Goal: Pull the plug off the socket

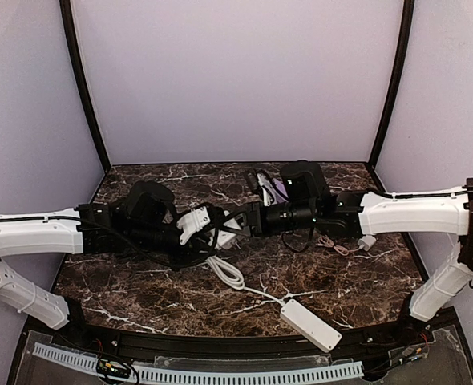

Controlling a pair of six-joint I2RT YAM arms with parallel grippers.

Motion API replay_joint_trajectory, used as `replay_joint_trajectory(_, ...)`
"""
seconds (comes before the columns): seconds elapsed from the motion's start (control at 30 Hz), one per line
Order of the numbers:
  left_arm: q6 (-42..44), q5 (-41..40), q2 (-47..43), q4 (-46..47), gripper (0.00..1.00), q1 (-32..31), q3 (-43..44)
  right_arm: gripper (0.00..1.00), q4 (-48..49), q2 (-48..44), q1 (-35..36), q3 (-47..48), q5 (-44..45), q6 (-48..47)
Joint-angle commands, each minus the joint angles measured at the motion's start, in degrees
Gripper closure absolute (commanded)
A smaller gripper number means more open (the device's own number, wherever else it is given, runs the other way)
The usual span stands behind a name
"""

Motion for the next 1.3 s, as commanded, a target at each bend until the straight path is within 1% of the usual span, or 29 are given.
replay_joint_trajectory(0.0, -0.2, 8.2, -0.6, 4.3, 0.99, -1.1, 0.1, 1.00, -0.2, -1.6, 0.4, -2.5, 17.9, 9.1)
replay_joint_trajectory(0.03, -0.3, 8.4, -0.5, 4.4, 0.99, -1.3, 0.0, 1.00, -0.4, -1.8, 0.4, -3.0, 20.2, 10.6)
replay_joint_trajectory(0.1, -0.2, 8.7, -0.3, 4.4, 0.99, -1.6, -0.1, 1.00, -0.3, -2.1, 0.1, -3.3, 21.8, 12.5)
replay_joint_trajectory(0.27, -0.3, 9.1, 0.1, 4.4, 0.99, -1.9, 0.0, 1.00, -0.6, -1.4, -0.2, -1.7, 21.7, 12.0)
replay_joint_trajectory(0.33, -0.2, 9.0, 0.2, 4.3, 0.99, -1.9, 0.1, 1.00, 0.3, -1.5, -0.3, -1.8, 19.9, 10.0)
replay_joint_trajectory(0.43, 0.0, 7.9, -0.5, 4.1, 0.99, -1.9, 0.2, 1.00, 5.7, -1.9, -0.9, -2.5, 11.4, 5.8)
replay_joint_trajectory(0.5, 0.0, 7.1, -1.3, 4.3, 0.90, -1.9, 0.0, 1.00, 8.3, -2.3, -1.2, -2.4, 5.4, 3.6)
replay_joint_trajectory(0.53, 0.1, 6.9, -1.8, 4.4, 0.77, -1.9, -0.2, 1.00, 9.2, -2.4, -1.4, -2.1, 2.3, 2.6)
replay_joint_trajectory(0.57, 0.1, 6.6, -2.0, 4.5, 0.70, -1.9, -0.3, 1.00, 10.0, -2.5, -1.6, -1.7, -0.6, 1.8)
replay_joint_trajectory(0.6, 0.1, 6.1, -2.2, 4.5, 0.57, -1.9, -0.5, 1.00, 10.6, -2.7, -1.6, -1.2, -2.6, 1.1)
replay_joint_trajectory(0.63, 0.0, 5.8, -2.2, 4.5, 0.52, -1.9, -0.6, 1.00, 10.9, -2.8, -1.6, -0.7, -4.7, 0.6)
replay_joint_trajectory(0.67, 0.1, 5.2, -2.2, 4.4, 0.41, -1.9, -0.5, 1.00, 10.9, -2.9, -1.6, -0.1, -6.2, 0.1)
replay_joint_trajectory(0.77, 0.1, 4.4, -2.2, 4.2, 0.29, -1.9, -0.4, 1.00, 10.1, -2.9, -1.6, 1.6, -9.1, -0.5)
replay_joint_trajectory(0.83, 0.2, 4.0, -2.3, 4.1, 0.26, -1.9, -0.4, 1.00, 10.0, -3.1, -1.6, 1.9, -9.7, -0.5)
replay_joint_trajectory(0.97, 0.1, 1.5, -2.1, 4.0, 0.26, -1.9, -0.4, 1.00, 10.6, -3.6, -1.7, 1.5, -10.1, 1.3)
replay_joint_trajectory(1.07, -0.2, -0.9, -0.6, 3.1, 0.29, -1.9, 0.2, 1.00, 13.1, -3.8, -1.7, 0.9, -11.2, 3.3)
replay_joint_trajectory(1.13, -0.3, -2.3, 0.1, 2.7, 0.38, -1.9, 0.7, 1.00, 13.6, -3.8, -1.7, 0.6, -11.4, 3.8)
replay_joint_trajectory(1.17, -0.4, -2.6, 0.2, 2.7, 0.47, -1.9, 0.8, 1.00, 13.8, -3.8, -1.7, 0.4, -11.2, 3.9)
replay_joint_trajectory(1.27, -0.3, -3.0, -0.5, 3.4, 0.58, -1.9, 0.2, 1.00, 13.8, -4.5, -1.7, -0.6, -9.7, 4.3)
